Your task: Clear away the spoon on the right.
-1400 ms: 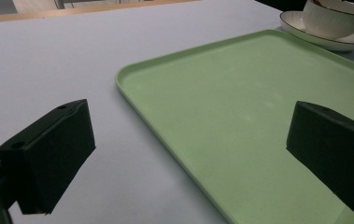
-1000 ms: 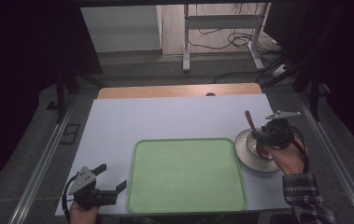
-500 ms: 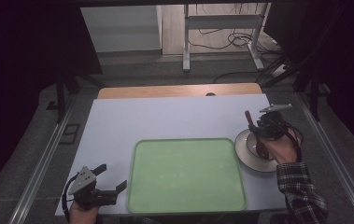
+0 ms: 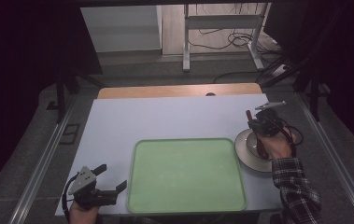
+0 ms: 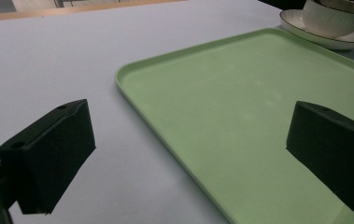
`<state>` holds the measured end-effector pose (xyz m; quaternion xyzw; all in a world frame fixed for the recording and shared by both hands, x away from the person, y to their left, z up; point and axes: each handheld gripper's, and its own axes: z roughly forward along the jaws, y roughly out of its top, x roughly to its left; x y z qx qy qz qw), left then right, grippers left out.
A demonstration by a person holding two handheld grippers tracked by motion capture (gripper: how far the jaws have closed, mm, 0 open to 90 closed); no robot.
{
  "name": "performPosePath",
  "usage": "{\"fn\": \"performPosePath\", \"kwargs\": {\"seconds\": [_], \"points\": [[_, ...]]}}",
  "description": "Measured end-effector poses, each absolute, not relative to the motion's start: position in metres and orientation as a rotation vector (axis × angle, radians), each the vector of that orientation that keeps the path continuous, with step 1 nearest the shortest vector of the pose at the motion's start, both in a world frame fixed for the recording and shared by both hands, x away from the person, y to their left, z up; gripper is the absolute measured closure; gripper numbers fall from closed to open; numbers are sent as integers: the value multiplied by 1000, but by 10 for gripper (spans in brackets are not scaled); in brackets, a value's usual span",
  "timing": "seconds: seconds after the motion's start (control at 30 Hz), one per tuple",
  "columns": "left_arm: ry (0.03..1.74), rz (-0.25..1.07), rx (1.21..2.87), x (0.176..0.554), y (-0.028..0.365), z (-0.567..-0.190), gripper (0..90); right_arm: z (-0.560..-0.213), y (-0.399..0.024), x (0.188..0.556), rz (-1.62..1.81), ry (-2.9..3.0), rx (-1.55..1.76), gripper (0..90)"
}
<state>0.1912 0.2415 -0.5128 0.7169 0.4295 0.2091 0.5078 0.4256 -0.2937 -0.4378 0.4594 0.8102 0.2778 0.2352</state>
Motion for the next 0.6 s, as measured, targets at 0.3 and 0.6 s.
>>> {"fn": "performPosePath", "kwargs": {"seconds": [0.3,0.6], "points": [[1035,502,1727,191,241,-513,9,-430,-291,425,751,2270,1257,774],[1034,502,1727,191,241,-513,9,-417,-288,422,718,2312,1222,776]]}}
